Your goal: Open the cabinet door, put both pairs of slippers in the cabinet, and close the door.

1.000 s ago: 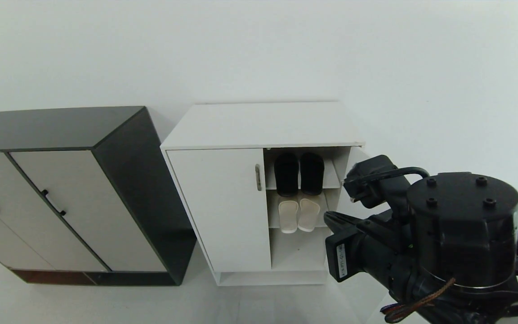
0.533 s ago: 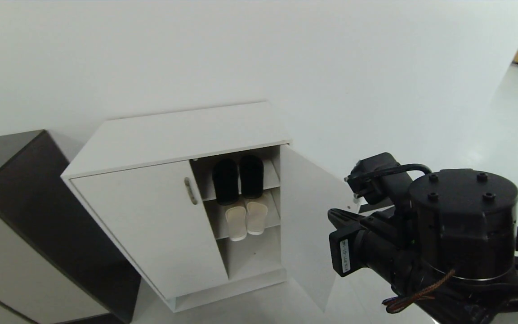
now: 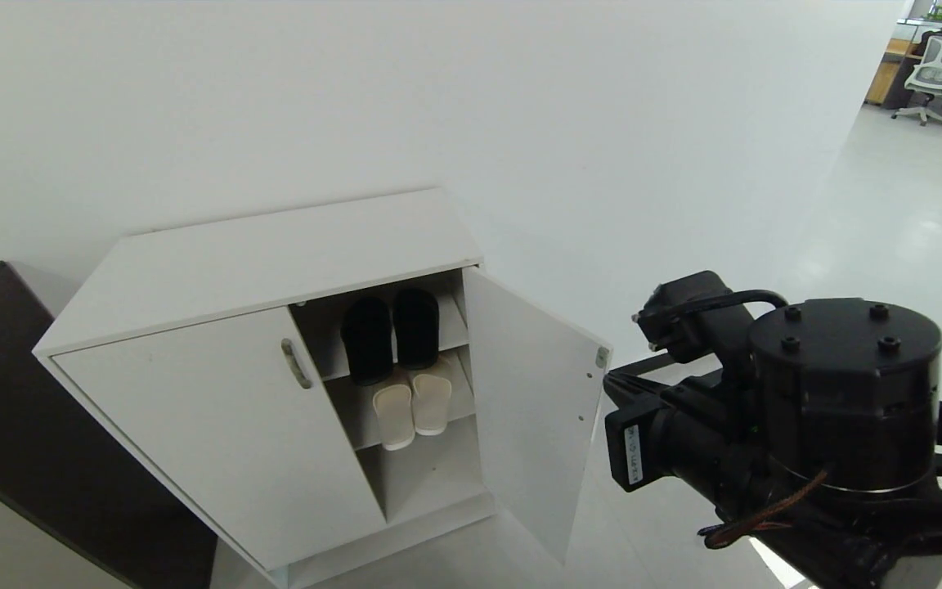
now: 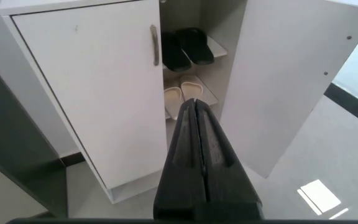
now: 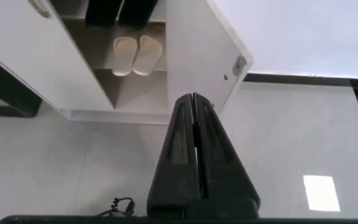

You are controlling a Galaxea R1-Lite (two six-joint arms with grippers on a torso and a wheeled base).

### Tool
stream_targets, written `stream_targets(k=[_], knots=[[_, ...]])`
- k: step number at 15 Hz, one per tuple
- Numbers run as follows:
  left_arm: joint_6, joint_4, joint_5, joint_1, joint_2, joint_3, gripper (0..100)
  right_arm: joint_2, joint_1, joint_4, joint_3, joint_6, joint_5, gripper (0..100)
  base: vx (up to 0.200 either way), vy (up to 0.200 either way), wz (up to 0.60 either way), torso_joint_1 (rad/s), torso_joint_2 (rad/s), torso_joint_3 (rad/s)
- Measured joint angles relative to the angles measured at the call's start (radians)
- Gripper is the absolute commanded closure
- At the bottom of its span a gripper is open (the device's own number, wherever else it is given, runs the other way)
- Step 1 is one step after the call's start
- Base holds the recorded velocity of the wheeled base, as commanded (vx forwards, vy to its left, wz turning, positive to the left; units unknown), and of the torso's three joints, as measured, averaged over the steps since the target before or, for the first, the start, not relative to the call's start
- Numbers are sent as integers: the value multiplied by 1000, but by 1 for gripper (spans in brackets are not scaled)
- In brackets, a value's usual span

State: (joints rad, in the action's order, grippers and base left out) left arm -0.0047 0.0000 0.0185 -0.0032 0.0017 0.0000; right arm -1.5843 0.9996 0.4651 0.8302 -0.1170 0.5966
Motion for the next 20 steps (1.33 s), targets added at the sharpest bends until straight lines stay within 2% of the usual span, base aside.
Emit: stream_targets(k=[4, 7, 11, 13, 20], knots=[[3, 0, 1, 0, 0, 0, 100, -17, -58, 1, 18, 14, 4, 100, -50, 0, 0, 1, 1, 1], [2, 0, 1, 0, 0, 0, 100, -49, -176, 3, 76, 13, -4, 100, -200, 0, 0, 5, 4, 1], [2, 0, 1, 0, 0, 0, 100, -127, -289, 116, 123, 13, -34, 100, 0, 0, 0, 0, 0, 0], [3, 0, 1, 0, 0, 0, 100, -168, -345, 131, 161, 13, -71, 100, 0, 0, 0, 0, 0, 0], [3, 0, 2, 0, 0, 0, 100, -343, -497, 48, 458, 6, -223, 100, 0, 0, 0, 0, 0, 0]])
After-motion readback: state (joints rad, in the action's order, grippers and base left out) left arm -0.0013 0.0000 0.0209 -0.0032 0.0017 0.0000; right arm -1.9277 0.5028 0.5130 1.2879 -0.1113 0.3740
